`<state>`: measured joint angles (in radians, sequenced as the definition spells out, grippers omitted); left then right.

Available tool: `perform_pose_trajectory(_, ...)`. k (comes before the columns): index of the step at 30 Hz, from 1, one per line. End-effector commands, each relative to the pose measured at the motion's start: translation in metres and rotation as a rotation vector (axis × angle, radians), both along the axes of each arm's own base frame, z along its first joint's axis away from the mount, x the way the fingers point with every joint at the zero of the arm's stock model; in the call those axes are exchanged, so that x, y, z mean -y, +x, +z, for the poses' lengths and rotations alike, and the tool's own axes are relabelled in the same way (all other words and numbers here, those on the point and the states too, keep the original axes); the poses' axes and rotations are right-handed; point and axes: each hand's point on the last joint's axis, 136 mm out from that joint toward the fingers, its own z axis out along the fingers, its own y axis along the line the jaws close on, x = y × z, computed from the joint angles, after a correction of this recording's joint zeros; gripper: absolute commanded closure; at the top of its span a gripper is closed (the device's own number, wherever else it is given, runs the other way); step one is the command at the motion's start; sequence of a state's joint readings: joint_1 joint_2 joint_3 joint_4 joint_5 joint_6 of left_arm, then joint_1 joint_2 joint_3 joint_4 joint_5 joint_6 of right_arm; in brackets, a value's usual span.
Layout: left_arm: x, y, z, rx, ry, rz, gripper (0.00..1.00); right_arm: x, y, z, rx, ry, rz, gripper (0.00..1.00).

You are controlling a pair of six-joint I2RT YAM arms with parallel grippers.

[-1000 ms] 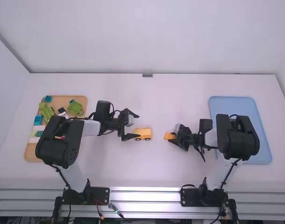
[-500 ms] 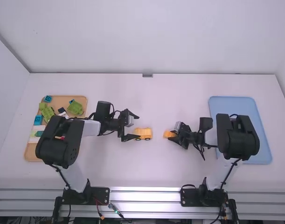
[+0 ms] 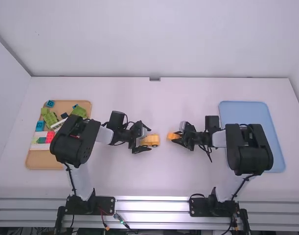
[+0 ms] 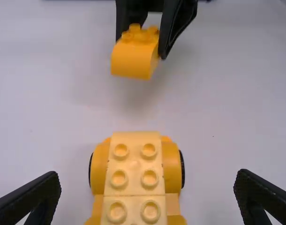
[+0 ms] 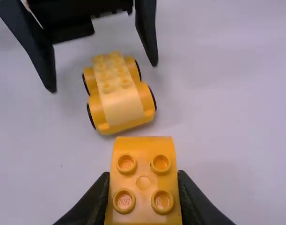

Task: Assemble lego blocks to make yellow taxi

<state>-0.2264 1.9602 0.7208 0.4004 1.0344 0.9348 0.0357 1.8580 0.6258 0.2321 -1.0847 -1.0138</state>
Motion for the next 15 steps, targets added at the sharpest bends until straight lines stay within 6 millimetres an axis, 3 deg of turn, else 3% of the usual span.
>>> perform_pose_trajectory(1,-0.001,-0.001,-0.012,-0.020,0.016,0.007,0.01,-0.008,0.004,0.019,0.084,-0.004,0.038,0.81)
perform_pose_trajectory(15,0.003,0.005,-0.029,-0.033,-0.018,0.024,0.01,-0.030,-0.003,0.029,0.115,-0.008,0.108,0.83)
